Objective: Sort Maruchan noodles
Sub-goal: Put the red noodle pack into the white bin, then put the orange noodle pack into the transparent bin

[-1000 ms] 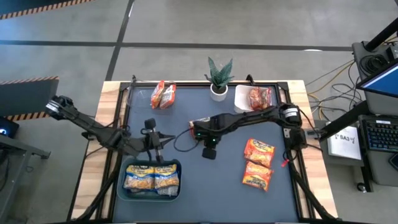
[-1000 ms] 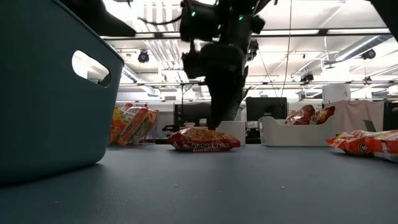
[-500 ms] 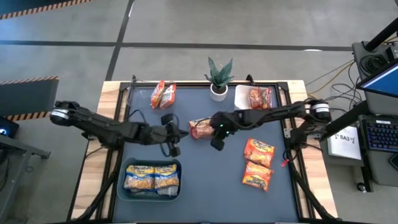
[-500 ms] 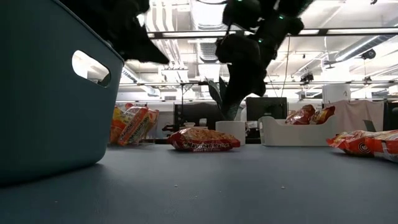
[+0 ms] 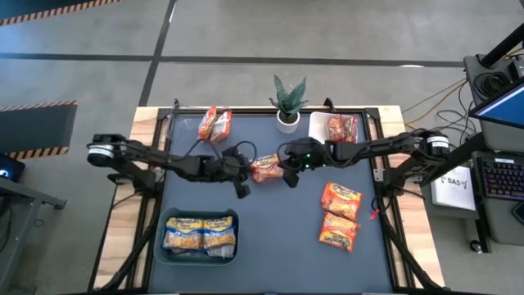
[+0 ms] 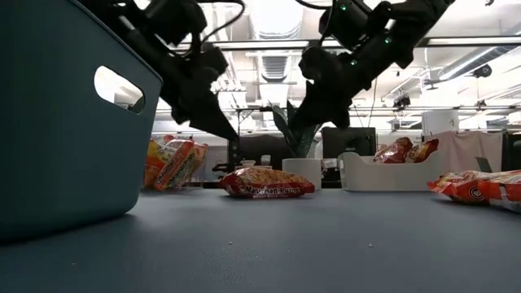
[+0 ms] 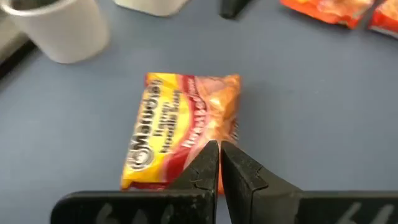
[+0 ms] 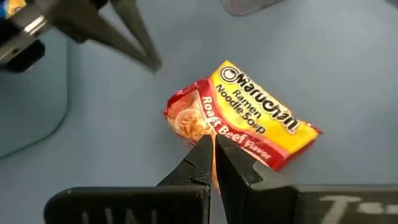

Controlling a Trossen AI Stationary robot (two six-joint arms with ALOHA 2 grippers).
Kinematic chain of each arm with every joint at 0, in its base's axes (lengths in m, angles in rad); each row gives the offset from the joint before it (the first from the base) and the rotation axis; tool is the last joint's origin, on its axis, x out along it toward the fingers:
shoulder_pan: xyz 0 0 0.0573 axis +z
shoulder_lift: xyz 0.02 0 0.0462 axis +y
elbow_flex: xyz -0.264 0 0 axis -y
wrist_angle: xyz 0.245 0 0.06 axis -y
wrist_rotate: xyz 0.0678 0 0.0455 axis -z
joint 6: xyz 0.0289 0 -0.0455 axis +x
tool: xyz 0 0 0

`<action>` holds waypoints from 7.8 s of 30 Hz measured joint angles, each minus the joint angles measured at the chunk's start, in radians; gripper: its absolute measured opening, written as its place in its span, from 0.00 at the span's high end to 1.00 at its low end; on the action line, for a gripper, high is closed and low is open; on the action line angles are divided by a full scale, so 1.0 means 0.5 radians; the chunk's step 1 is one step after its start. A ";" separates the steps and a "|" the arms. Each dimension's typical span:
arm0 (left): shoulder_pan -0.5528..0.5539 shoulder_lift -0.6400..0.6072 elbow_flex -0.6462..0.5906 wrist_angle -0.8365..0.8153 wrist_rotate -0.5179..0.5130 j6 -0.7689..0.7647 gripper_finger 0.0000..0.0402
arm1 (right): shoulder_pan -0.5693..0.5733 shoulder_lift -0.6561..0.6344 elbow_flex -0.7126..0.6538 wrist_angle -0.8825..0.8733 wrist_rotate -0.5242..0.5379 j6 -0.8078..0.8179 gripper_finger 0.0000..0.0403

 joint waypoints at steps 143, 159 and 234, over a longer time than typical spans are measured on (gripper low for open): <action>0.095 -0.566 -0.029 -0.285 0.169 0.414 1.00 | -1.121 -0.082 0.775 -2.226 0.254 0.499 0.71; 0.095 -0.566 -0.029 -0.283 0.169 0.413 1.00 | -1.148 0.105 0.775 -2.115 0.362 0.385 0.68; -0.084 -0.564 -0.048 0.060 0.177 0.015 1.00 | 0.425 -0.364 0.099 -2.336 0.007 1.459 0.98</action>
